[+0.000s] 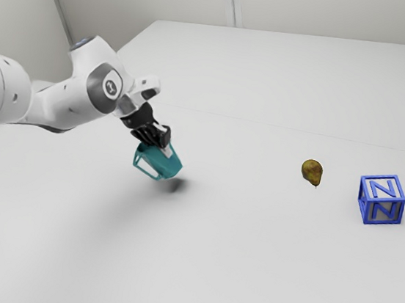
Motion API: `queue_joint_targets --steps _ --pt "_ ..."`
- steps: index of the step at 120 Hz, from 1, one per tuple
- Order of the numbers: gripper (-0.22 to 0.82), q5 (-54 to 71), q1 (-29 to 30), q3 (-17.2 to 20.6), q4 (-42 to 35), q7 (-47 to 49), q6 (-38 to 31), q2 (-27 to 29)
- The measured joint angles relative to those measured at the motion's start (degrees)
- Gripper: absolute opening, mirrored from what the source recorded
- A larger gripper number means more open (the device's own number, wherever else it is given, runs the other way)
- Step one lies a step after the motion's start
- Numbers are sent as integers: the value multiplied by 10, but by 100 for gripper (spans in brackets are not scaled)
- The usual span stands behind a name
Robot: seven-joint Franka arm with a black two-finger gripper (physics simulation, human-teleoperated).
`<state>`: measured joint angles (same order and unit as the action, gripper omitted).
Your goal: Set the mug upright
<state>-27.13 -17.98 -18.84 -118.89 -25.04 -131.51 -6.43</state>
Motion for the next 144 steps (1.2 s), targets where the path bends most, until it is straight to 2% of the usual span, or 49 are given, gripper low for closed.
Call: queue_joint_targets --steps 25,62,144 --pt "-17 101 -18 -10 -27 83 -16 9" --pt "-17 148 -33 -20 -48 180 -15 9" --pt "-17 302 -47 -30 -43 315 55 10"
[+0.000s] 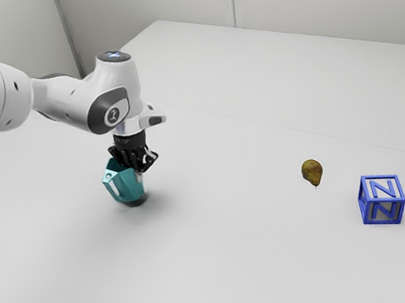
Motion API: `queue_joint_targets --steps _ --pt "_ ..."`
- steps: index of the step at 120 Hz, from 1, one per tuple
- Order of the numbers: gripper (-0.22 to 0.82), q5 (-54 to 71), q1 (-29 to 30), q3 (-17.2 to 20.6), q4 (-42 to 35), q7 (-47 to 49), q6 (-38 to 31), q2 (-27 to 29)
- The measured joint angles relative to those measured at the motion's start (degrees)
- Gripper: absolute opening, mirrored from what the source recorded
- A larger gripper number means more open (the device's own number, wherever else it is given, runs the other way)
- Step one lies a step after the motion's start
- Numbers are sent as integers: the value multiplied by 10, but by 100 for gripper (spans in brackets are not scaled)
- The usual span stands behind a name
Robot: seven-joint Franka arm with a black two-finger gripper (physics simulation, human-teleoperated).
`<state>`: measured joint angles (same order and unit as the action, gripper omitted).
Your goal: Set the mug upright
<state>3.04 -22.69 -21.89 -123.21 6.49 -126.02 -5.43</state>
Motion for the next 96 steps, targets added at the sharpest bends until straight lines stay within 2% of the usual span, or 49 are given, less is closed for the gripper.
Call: queue_joint_targets --steps 54,60,79,96 --pt "-17 10 -1 0 0 40 9 -23" --pt "-10 8 -1 0 0 41 10 -23" --pt "24 5 -2 0 2 44 10 -24" --pt "42 5 -6 0 7 46 10 -24"
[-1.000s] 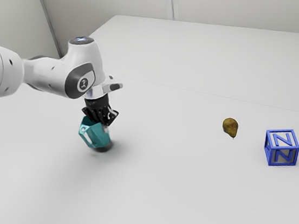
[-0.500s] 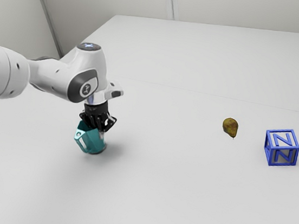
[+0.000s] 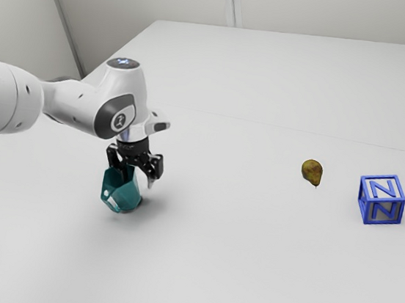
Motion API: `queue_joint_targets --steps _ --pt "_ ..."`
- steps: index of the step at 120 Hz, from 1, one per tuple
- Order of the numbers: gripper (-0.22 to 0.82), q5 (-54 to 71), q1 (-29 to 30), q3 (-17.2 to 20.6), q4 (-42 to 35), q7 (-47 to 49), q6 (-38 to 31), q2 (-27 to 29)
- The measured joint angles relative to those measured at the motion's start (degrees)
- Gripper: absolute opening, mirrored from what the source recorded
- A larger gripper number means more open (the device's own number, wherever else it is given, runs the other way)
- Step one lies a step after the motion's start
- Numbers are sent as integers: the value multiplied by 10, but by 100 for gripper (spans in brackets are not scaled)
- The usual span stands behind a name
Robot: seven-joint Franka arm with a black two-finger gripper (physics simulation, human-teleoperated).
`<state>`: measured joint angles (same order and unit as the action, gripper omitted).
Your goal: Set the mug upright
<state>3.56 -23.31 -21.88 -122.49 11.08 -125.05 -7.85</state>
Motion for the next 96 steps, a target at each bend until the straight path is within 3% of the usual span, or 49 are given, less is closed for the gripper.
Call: queue_joint_targets --steps 34,96 --pt "56 -1 -1 0 15 0 1 4" --pt "60 -6 0 1 148 -59 86 40"
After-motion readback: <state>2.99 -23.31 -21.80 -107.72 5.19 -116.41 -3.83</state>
